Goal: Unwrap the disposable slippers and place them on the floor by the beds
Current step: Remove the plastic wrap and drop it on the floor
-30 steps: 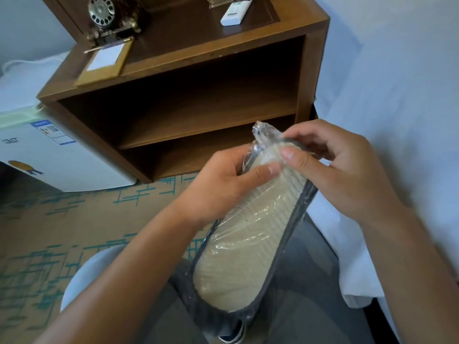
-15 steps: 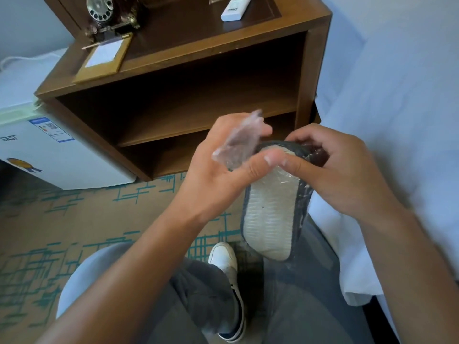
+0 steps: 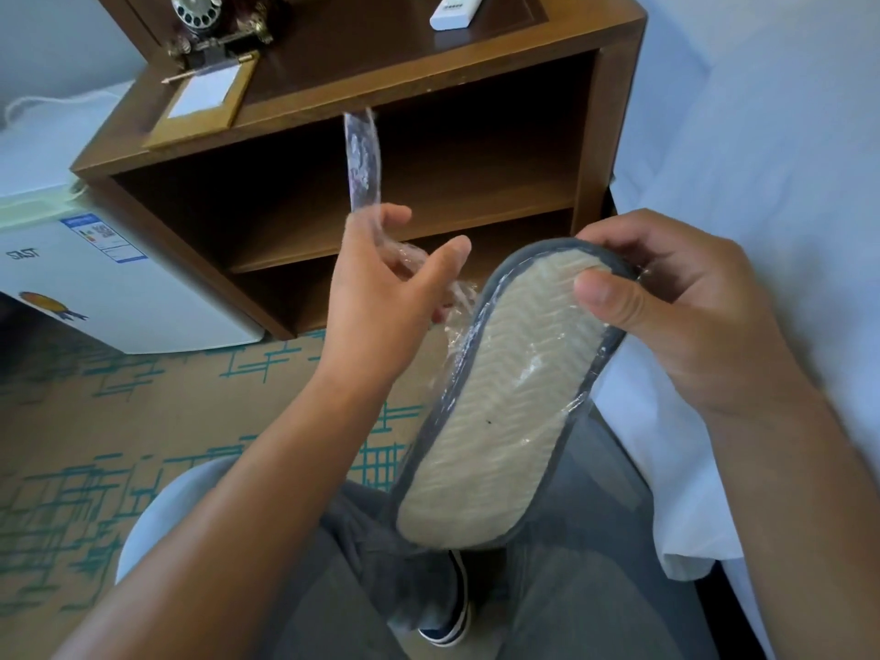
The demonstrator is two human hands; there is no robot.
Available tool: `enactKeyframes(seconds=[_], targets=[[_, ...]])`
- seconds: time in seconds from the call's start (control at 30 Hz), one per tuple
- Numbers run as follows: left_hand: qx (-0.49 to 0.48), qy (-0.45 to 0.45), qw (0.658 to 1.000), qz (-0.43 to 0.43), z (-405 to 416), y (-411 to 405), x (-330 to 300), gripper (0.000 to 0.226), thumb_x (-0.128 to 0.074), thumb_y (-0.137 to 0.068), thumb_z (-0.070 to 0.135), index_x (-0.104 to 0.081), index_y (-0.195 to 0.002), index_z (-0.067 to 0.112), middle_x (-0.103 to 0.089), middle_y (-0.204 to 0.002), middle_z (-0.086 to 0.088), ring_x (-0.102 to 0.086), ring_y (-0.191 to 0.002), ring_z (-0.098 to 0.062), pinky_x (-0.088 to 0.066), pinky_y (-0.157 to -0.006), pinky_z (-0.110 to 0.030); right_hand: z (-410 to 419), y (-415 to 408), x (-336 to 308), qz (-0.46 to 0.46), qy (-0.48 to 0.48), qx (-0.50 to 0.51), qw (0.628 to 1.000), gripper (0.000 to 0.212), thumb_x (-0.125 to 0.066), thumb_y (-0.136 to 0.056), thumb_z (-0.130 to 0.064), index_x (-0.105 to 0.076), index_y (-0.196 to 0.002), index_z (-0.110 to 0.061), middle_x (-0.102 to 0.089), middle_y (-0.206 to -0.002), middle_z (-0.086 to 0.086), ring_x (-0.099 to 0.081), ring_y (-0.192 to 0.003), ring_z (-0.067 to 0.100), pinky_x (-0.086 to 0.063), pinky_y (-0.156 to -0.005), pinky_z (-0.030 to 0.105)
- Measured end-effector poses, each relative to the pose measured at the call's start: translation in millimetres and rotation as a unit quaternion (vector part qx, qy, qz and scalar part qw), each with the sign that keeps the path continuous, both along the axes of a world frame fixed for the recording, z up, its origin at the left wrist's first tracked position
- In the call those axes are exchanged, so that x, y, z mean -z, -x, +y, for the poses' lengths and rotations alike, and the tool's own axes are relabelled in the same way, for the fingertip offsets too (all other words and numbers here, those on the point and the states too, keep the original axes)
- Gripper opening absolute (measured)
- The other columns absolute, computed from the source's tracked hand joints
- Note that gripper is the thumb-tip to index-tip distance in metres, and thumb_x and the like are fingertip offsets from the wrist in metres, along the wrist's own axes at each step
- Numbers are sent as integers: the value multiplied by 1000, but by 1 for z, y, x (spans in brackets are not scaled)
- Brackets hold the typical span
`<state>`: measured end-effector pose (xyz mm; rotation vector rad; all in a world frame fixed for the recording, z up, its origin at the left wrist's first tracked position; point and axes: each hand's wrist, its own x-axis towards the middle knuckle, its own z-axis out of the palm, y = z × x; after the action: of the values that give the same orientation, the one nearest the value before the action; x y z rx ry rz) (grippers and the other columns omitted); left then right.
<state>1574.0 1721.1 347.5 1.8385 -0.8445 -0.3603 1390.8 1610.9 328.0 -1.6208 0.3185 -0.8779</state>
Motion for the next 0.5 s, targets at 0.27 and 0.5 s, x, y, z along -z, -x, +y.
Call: enactKeyframes(seconds=[0.27,0.5], targets=[[-100,91,988,-70,9,-23,-13,35,-67,-93,22,-51,-123,24,-62,-93,1,-62,-75,-12,-60,-79,-35,2,0,-1,16,-15,9,1000,11,-75,-87,-34,-72,-96,-29,-69,-78,-6,-60,-69,9,-48,-64,18],[159,17,985,-60,8,-1,-7,25,-57,-100,4,-69,-99,25,-74,-94,1,-71,-84,-13,-61,-79,-37,4,-4,1,18,-4,53,998,9,-73,-88,-33,-71,-96,-29,-69,-80,-6,-60,-69,8,-50,-65,20]])
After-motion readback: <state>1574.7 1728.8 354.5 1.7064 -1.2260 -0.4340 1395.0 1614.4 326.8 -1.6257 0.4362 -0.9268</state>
